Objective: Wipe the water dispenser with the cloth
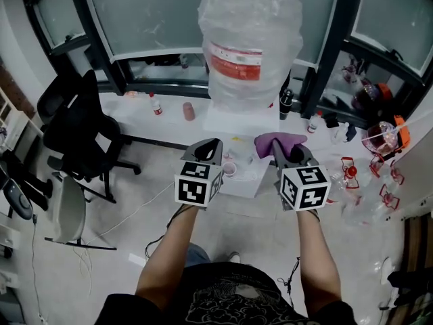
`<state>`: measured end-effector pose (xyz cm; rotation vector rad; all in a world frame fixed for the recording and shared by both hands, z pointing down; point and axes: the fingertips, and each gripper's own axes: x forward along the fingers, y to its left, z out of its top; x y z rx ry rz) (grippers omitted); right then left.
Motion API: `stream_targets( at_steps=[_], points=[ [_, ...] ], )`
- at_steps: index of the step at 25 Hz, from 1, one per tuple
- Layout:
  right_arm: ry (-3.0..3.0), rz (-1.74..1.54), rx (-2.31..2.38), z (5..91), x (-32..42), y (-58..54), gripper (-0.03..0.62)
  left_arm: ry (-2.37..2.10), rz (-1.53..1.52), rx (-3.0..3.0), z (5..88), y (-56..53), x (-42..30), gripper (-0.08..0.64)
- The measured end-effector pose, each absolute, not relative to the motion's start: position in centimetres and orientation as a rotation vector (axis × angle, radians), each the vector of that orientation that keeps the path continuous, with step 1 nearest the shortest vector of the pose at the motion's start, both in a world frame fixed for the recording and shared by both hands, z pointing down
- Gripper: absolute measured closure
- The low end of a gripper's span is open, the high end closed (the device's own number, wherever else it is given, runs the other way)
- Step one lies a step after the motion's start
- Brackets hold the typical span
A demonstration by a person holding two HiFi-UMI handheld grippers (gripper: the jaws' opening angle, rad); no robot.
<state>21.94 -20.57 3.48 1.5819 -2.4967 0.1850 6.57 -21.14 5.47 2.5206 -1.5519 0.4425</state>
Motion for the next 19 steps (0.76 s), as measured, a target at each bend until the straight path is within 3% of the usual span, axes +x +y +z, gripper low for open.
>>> stream_targets(
  at_steps=[19],
  points=[
    [-2.497, 0.162, 1.575, 3.6, 23.1, -20.2, 0.552, -1.57, 0.441, 2.539, 4.8, -21.1, 7.8, 0.532]
  ],
)
